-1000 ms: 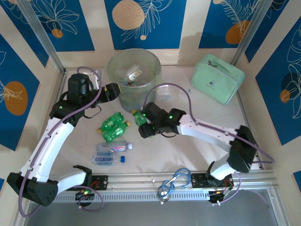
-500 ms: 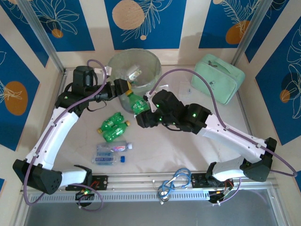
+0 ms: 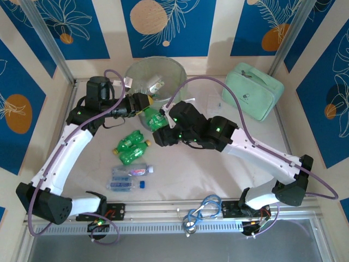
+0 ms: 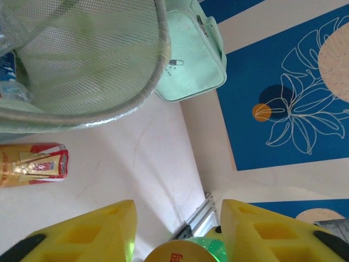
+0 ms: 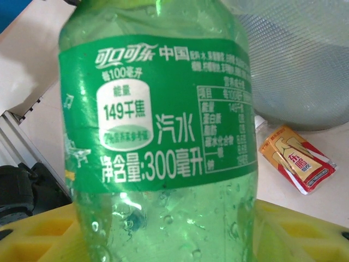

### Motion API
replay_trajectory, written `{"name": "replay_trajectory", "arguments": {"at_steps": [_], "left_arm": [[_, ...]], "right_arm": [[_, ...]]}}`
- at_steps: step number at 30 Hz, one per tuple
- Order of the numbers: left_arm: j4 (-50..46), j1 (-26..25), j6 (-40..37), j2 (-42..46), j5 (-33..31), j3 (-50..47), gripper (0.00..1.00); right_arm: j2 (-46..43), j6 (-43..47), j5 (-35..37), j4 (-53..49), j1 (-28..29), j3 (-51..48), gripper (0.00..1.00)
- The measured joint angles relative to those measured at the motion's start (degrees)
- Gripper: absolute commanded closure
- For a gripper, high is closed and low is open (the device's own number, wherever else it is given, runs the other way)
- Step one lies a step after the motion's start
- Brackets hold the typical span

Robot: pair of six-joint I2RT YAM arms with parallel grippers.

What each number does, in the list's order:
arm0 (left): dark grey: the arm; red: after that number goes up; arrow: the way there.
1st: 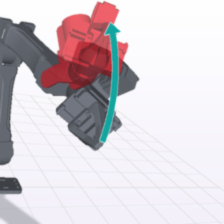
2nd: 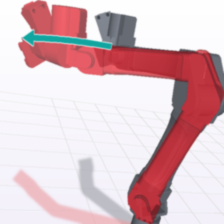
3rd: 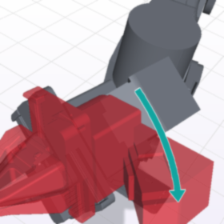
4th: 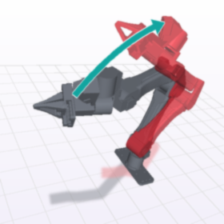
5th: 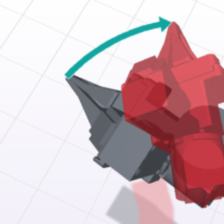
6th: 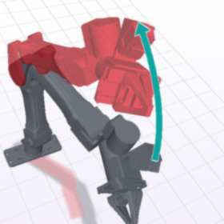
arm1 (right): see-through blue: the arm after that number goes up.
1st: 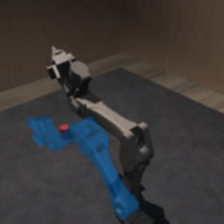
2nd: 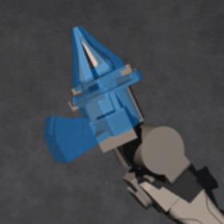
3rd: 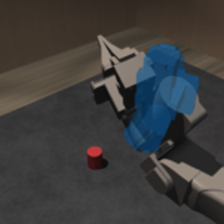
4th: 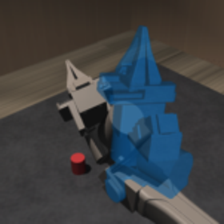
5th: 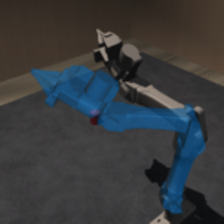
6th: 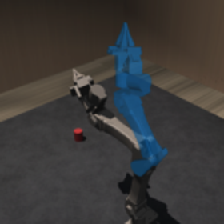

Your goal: Put the plastic bottles in the bin

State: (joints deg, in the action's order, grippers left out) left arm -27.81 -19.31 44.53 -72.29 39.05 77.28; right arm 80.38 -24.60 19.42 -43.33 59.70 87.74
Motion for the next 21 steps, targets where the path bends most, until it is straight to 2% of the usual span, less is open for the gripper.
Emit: {"name": "replay_trajectory", "arguments": {"at_steps": [5, 8, 10, 14, 21], "left_arm": [[1.1, 0.0, 0.7, -0.2, 0.6, 0.0, 0.72], [1.7, 0.0, 1.4, -0.4, 1.0, 0.0, 0.75], [2.2, 0.0, 1.7, -0.6, 1.0, 0.0, 0.76], [1.8, 0.1, 1.0, -1.5, 0.9, 0.3, 0.79], [1.5, 2.9, 1.1, -5.3, -0.8, 7.0, 0.8]], "right_arm": [[0.6, 0.0, 1.1, -1.0, 0.2, 1.0, 0.4], [0.7, 0.1, 1.6, -1.2, 0.3, 1.2, 0.38], [0.8, 0.2, 1.8, -1.4, 0.3, 1.5, 0.3], [1.2, 0.2, 2.8, -1.3, 0.2, 2.0, 0.0], [-0.5, -0.8, 6.2, -2.3, -0.8, 2.1, 0.01]]}}
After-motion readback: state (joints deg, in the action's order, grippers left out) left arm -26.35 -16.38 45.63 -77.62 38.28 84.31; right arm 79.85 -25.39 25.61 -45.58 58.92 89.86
